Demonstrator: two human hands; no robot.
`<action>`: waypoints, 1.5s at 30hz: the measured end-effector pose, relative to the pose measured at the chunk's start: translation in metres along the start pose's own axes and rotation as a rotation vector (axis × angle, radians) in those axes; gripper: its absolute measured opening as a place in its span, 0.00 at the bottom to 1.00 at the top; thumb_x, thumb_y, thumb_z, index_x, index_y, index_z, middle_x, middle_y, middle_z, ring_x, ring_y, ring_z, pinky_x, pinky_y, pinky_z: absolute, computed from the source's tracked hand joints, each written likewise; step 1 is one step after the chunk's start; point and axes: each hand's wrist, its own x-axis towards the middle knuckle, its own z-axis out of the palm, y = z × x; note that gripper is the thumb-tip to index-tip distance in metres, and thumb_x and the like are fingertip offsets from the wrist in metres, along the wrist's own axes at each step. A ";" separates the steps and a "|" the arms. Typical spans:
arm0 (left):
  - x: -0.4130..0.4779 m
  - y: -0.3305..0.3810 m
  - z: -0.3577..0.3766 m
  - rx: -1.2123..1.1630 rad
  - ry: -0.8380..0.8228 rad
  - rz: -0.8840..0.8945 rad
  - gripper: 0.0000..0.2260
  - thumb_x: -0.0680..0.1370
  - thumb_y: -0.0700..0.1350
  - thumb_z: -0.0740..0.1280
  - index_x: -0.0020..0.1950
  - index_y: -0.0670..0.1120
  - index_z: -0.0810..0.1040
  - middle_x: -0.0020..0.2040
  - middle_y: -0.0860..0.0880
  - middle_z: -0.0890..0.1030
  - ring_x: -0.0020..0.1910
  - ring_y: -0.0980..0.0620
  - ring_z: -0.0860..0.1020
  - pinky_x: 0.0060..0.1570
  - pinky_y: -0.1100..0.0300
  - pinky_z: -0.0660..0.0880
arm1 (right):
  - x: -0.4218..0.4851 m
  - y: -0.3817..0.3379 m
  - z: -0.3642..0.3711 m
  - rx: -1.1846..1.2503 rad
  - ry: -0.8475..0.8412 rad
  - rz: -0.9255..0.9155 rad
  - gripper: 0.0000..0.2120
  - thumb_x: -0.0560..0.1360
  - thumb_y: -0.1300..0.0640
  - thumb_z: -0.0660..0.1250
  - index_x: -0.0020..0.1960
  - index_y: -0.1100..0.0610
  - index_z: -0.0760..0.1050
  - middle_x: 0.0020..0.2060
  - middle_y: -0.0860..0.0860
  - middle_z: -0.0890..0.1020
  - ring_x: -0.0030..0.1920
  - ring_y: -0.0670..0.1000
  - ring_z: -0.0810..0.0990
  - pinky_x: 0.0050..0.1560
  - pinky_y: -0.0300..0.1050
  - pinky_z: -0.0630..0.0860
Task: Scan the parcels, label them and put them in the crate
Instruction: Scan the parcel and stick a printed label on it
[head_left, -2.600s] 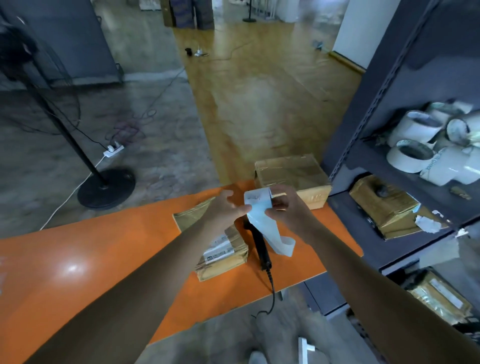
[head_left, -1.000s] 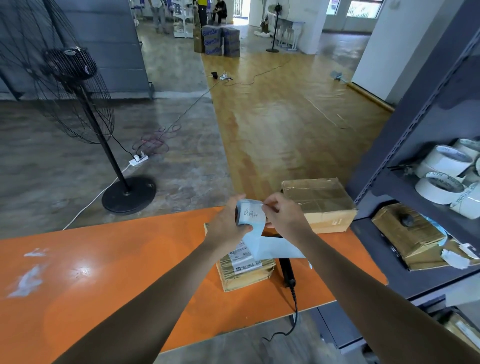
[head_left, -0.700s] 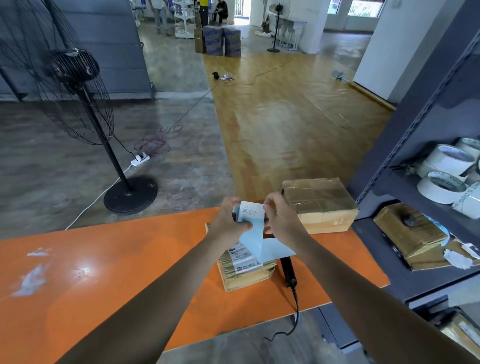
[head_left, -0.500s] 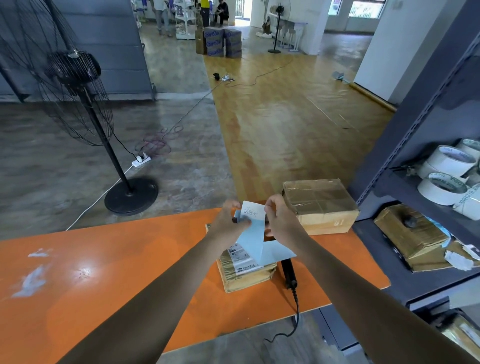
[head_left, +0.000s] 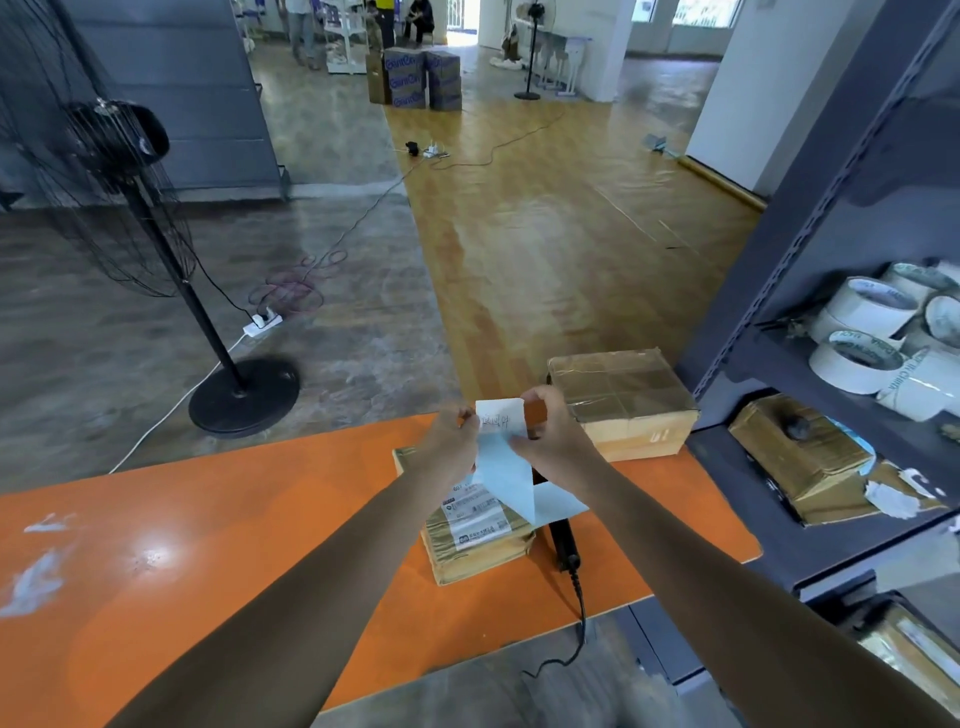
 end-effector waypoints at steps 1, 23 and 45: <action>0.001 0.003 0.004 -0.009 -0.001 -0.002 0.06 0.83 0.46 0.56 0.55 0.47 0.70 0.40 0.46 0.74 0.37 0.47 0.75 0.50 0.44 0.78 | -0.001 0.002 -0.001 0.020 0.016 0.014 0.23 0.74 0.60 0.69 0.59 0.43 0.62 0.45 0.51 0.81 0.42 0.49 0.82 0.31 0.38 0.75; 0.030 0.019 0.156 0.018 -0.081 -0.129 0.08 0.82 0.44 0.55 0.58 0.44 0.70 0.54 0.44 0.77 0.53 0.42 0.79 0.50 0.47 0.78 | -0.002 0.118 -0.105 0.130 0.204 0.312 0.36 0.75 0.62 0.70 0.77 0.53 0.56 0.55 0.58 0.78 0.44 0.54 0.77 0.36 0.42 0.71; 0.038 -0.033 0.174 0.105 -0.038 -0.316 0.13 0.82 0.40 0.56 0.64 0.40 0.72 0.56 0.41 0.78 0.47 0.46 0.78 0.39 0.57 0.77 | 0.006 0.211 -0.070 -0.402 0.028 0.242 0.22 0.68 0.53 0.77 0.52 0.52 0.67 0.46 0.46 0.76 0.50 0.51 0.74 0.46 0.45 0.64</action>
